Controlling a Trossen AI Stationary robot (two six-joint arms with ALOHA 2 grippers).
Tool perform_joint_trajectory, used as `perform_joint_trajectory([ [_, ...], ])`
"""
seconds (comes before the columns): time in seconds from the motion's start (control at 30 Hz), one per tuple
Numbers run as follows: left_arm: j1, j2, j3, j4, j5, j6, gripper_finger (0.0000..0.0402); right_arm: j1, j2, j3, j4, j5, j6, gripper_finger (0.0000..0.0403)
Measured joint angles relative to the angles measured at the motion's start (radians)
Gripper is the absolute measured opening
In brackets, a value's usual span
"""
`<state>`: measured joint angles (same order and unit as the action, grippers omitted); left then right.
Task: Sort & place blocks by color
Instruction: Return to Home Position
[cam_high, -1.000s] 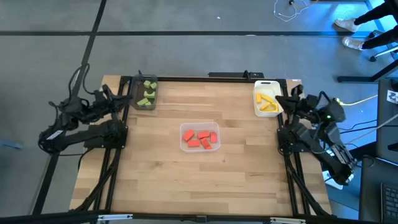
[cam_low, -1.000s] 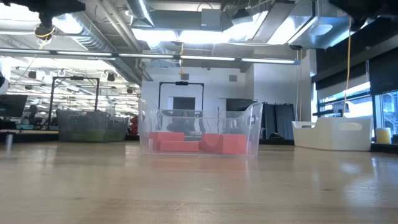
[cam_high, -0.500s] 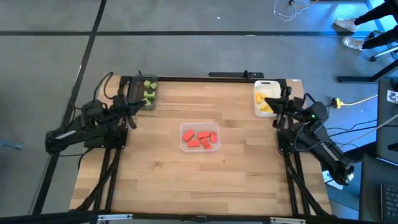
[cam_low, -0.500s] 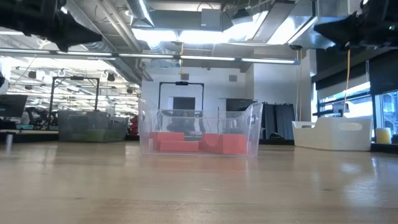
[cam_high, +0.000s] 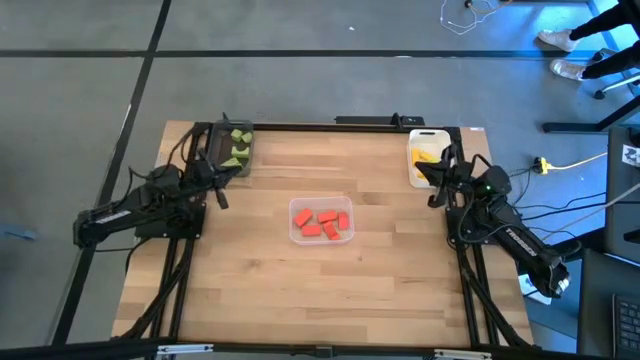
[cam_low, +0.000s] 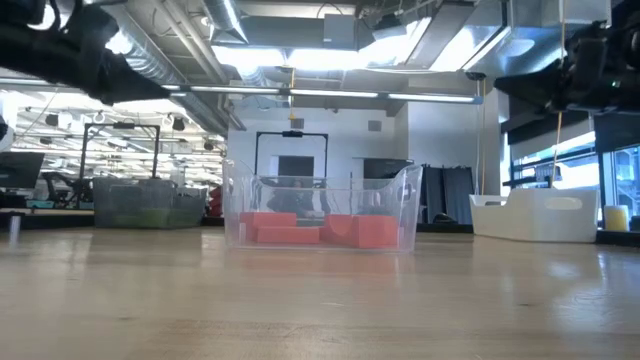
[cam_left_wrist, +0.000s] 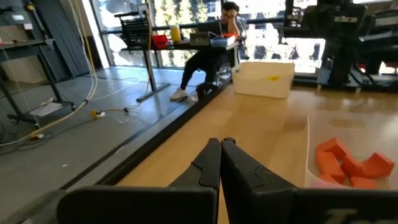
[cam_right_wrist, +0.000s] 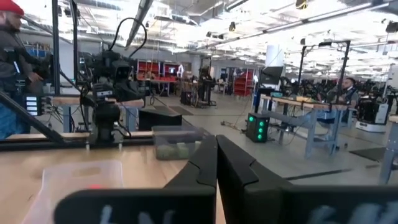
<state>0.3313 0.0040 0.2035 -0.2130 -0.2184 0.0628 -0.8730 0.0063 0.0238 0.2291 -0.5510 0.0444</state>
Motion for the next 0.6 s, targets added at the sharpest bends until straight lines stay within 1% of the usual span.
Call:
perform_joint_trajectory([
  [0.03, 0.000, 0.000, -0.009, 0.002, 0.011, 0.000, 0.0000, 0.000, 0.000, -0.017, 0.022, -0.001, 0.002, 0.0000],
  [0.13, 0.000, 0.000, -0.047, -0.001, 0.055, 0.000, 0.0000, 0.000, 0.000, -0.017, 0.016, -0.008, 0.000, 0.0000],
  [0.2, 0.000, 0.000, -0.071, 0.001, 0.066, -0.004, 0.0000, 0.000, 0.000, -0.017, 0.016, -0.025, 0.000, 0.0000],
  [0.33, 0.000, 0.001, -0.122, 0.006, 0.083, -0.040, 0.0000, 0.000, 0.000, -0.017, 0.015, -0.027, 0.026, 0.0000],
  [0.47, 0.000, 0.003, -0.136, 0.060, 0.103, -0.032, 0.0000, 0.000, 0.000, -0.016, -0.006, -0.027, 0.026, 0.0000],
  [0.6, 0.005, 0.000, -0.137, 0.064, 0.098, -0.009, 0.0000, 0.000, 0.000, -0.016, -0.050, -0.027, 0.030, 0.0000],
])
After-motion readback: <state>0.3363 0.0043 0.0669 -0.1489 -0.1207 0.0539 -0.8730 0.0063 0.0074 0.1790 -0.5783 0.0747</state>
